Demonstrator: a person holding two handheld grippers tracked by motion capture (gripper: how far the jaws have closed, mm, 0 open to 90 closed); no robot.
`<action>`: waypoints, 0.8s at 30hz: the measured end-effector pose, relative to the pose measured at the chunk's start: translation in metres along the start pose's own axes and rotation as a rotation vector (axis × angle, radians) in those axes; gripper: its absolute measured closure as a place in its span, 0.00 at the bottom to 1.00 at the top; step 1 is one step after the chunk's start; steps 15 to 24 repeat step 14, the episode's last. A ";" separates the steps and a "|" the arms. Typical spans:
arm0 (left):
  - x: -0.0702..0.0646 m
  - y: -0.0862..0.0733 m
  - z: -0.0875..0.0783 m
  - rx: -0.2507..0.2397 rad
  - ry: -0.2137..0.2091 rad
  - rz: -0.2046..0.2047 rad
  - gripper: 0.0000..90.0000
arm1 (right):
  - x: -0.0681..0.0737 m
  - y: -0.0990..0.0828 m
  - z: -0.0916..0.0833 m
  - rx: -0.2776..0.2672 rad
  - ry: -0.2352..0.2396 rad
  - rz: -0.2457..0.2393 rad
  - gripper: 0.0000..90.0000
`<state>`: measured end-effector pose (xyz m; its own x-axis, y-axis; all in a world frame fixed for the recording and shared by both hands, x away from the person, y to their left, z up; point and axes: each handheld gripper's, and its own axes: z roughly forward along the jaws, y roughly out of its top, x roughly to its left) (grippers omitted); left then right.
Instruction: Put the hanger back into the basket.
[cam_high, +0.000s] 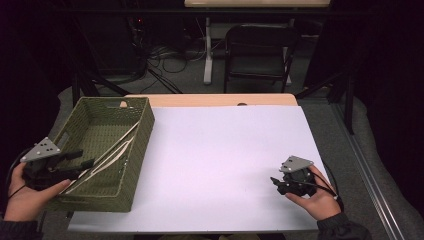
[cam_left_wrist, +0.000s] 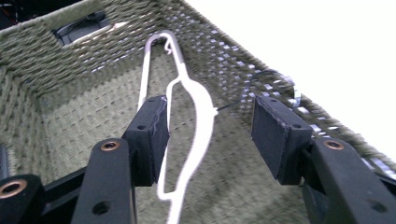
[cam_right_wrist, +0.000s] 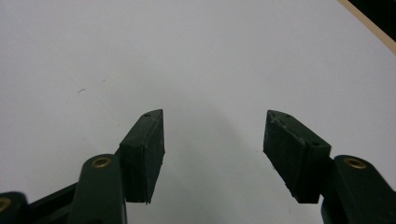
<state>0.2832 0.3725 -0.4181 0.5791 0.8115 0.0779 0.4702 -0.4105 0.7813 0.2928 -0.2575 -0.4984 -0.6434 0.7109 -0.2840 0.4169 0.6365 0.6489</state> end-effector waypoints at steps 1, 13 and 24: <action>-0.004 0.000 -0.001 -0.009 0.006 -0.006 0.52 | -0.001 -0.003 -0.002 -0.005 0.010 0.026 0.43; -0.043 -0.006 -0.003 -0.114 0.033 -0.084 0.49 | -0.002 -0.039 -0.011 -0.093 -0.056 0.263 0.43; -0.046 -0.007 -0.003 -0.122 0.033 -0.087 0.49 | -0.002 -0.041 -0.011 -0.096 -0.054 0.273 0.43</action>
